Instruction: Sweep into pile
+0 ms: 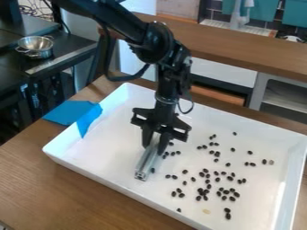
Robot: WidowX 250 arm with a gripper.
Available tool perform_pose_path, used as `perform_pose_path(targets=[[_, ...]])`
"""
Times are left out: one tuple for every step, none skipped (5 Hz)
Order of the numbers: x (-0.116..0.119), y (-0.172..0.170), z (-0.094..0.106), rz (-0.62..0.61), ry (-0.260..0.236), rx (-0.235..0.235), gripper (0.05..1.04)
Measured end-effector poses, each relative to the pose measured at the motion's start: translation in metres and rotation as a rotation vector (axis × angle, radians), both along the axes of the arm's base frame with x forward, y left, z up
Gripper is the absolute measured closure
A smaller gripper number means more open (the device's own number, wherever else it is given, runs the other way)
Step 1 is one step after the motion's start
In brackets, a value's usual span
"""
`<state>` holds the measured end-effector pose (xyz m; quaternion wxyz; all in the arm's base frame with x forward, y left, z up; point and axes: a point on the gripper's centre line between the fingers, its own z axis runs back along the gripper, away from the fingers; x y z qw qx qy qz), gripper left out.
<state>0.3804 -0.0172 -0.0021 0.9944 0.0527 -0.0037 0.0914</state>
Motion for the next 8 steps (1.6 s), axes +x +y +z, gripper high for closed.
perform_pose_path(targets=[[0.002,-0.010,-0.001,0.009,-0.002,-0.001,0.727],[-0.002,-0.041,-0.001,-0.039,-0.005,-0.006,0.727],[-0.006,-0.061,-0.002,-0.067,-0.001,-0.006,0.727],[-0.006,-0.068,-0.003,-0.059,-0.007,-0.007,0.727],[-0.013,-0.106,-0.003,-0.110,-0.003,-0.028,0.727],[-0.017,-0.126,-0.001,-0.133,0.012,-0.037,0.727],[-0.018,-0.137,0.000,-0.119,0.029,-0.059,0.727],[-0.029,-0.160,0.003,-0.166,0.057,-0.087,0.727]])
